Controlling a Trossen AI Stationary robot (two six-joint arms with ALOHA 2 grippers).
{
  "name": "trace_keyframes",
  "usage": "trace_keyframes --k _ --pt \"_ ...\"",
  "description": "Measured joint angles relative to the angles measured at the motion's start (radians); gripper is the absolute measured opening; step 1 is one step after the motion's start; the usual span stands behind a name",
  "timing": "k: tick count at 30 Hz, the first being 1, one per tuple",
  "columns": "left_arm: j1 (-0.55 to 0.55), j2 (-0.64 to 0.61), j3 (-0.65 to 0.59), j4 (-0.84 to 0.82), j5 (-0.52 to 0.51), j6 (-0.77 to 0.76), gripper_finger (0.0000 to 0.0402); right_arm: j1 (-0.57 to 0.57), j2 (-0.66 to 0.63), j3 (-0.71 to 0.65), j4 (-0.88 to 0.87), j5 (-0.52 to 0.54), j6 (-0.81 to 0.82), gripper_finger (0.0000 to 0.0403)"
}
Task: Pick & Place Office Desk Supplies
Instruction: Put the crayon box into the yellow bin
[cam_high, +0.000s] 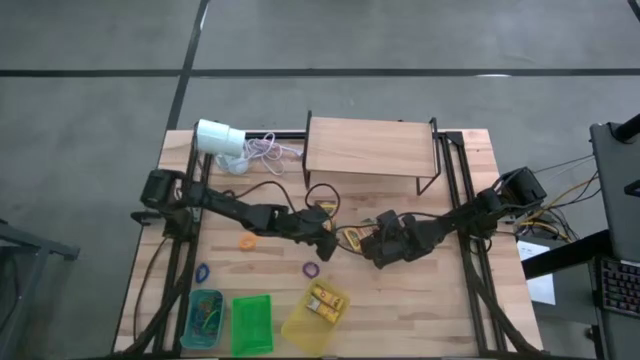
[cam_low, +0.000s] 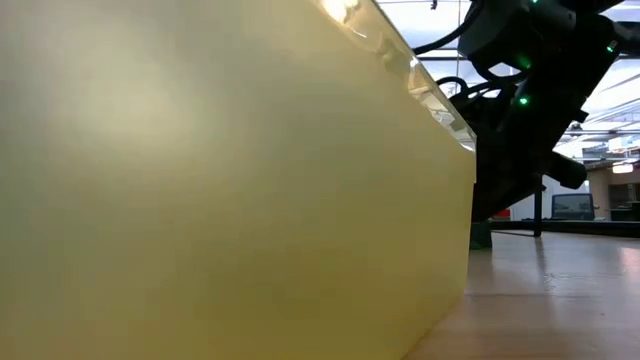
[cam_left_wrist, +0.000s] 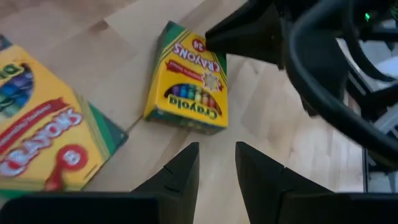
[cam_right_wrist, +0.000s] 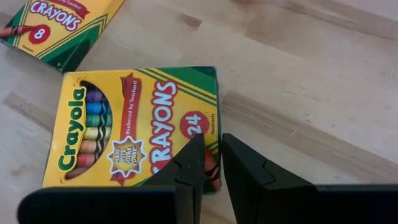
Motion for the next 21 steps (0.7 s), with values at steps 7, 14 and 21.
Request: trace_keyframes --k 7,14,21 --pt "0.002 0.056 0.050 0.011 0.000 0.032 0.0109 0.000 0.000 -0.002 0.004 0.000 0.007 0.0052" --pt "0.004 0.061 0.054 0.012 0.000 0.051 0.0109 0.000 0.000 -0.007 0.007 -0.001 0.007 0.0052" --pt "0.004 0.091 0.054 0.017 0.000 0.020 0.0109 0.000 0.000 -0.012 0.008 -0.002 0.009 0.0052"
